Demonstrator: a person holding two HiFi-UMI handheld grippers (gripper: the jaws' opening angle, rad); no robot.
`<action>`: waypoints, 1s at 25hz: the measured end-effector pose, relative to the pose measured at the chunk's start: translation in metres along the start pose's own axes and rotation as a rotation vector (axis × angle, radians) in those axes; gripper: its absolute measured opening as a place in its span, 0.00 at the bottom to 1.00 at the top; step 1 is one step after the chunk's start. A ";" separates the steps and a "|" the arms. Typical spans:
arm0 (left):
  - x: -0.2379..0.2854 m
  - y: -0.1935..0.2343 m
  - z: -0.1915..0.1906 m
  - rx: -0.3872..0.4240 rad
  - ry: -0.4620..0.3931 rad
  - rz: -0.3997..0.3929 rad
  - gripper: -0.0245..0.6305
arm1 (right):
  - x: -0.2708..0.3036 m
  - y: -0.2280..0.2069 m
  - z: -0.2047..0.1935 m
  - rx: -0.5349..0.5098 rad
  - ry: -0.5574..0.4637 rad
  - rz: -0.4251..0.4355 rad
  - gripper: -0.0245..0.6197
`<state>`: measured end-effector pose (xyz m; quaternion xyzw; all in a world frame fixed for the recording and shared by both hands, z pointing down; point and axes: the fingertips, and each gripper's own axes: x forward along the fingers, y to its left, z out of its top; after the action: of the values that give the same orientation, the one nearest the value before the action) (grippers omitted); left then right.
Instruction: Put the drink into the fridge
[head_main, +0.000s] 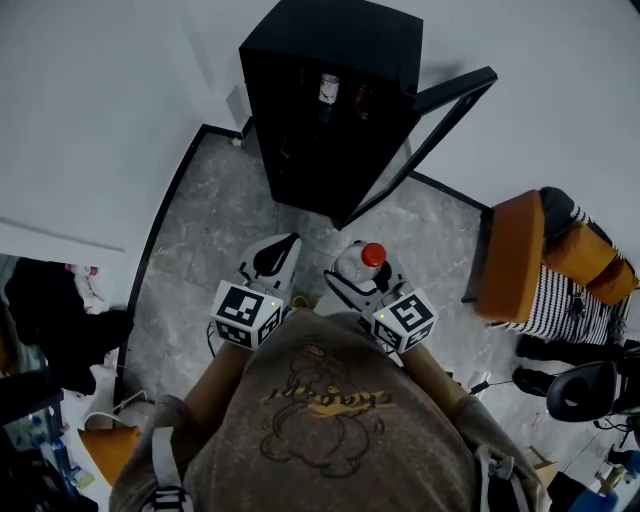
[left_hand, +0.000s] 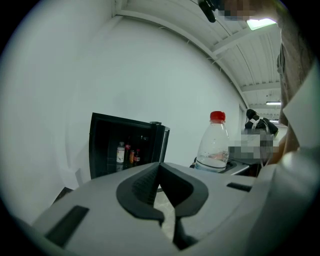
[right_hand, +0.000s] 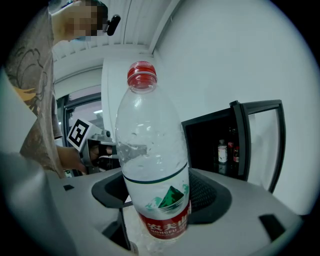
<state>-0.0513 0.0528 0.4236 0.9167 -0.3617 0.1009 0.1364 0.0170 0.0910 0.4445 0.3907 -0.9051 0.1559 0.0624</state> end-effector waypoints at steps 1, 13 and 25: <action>0.001 0.001 0.000 -0.002 0.001 -0.003 0.05 | 0.002 -0.001 0.000 -0.002 0.005 -0.001 0.57; 0.010 0.026 0.002 -0.017 0.012 -0.004 0.04 | 0.031 -0.017 0.003 0.002 0.018 -0.021 0.57; 0.036 0.070 0.016 0.000 0.016 -0.011 0.04 | 0.084 -0.047 0.016 -0.010 0.014 -0.023 0.57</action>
<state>-0.0724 -0.0248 0.4309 0.9180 -0.3554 0.1072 0.1399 -0.0070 -0.0025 0.4601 0.3998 -0.9008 0.1535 0.0722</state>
